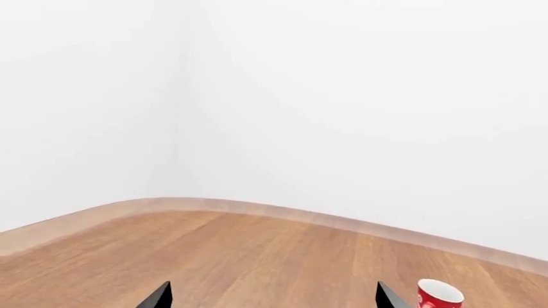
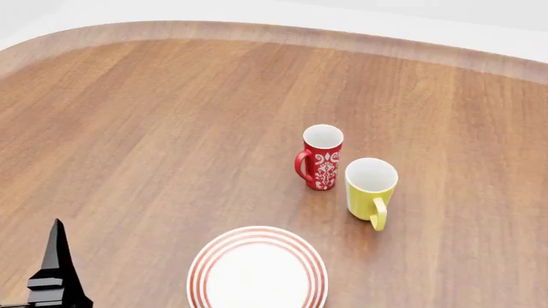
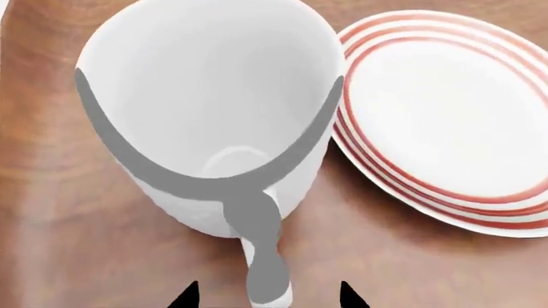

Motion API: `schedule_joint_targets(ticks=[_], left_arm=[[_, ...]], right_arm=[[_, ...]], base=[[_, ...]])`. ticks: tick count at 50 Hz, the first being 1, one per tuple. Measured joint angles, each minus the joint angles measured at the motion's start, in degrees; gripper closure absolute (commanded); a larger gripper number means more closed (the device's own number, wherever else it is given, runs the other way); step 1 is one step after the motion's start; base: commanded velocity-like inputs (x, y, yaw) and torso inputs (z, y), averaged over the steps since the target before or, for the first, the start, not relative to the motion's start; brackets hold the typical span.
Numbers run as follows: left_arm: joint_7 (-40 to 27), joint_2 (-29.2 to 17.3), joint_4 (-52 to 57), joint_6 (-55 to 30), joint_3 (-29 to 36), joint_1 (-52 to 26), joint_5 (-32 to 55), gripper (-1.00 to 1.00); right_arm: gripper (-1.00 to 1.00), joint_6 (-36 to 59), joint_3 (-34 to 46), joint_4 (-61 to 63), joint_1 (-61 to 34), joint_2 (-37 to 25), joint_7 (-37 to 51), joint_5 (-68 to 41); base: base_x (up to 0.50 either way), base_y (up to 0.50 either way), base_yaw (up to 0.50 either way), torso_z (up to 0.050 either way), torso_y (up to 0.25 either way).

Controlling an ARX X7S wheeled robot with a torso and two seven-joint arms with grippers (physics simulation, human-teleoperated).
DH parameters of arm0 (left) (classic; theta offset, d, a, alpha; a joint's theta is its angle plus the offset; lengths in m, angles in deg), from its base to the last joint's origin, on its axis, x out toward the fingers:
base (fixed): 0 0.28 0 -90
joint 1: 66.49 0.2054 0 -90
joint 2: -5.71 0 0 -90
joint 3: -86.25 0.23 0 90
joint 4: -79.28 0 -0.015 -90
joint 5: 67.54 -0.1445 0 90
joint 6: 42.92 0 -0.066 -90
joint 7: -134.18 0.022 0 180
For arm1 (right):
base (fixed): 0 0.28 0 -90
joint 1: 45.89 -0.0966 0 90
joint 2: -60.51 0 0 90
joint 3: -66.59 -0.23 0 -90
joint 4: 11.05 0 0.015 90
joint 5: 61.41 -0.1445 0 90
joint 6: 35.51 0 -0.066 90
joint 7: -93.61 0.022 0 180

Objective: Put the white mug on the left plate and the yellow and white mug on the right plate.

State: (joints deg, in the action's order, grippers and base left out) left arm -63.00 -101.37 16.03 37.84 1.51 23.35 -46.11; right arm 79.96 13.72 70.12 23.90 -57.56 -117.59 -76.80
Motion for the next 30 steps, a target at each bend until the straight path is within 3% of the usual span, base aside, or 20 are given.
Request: schedule_joint_targets(ticks=[14,30], left_arm=[[-0.30,-0.18,-0.12,-0.01,0.30,-0.21,0.14,-1.00],[-0.50,-0.32,-0.38,0.11,0.90,-0.62,0.09,-1.00]], right_arm=[[1.00,0.16,0.05,2.13,0.66,-0.77,0.35,-0.08],[1.00,5.53,-1.29,15.56,0.62,-3.64,3.41,-0.95]], base=[[0.00,0.00,0.00,0.000,0.000],[0.00,0.00,0.00,0.000,0.000]])
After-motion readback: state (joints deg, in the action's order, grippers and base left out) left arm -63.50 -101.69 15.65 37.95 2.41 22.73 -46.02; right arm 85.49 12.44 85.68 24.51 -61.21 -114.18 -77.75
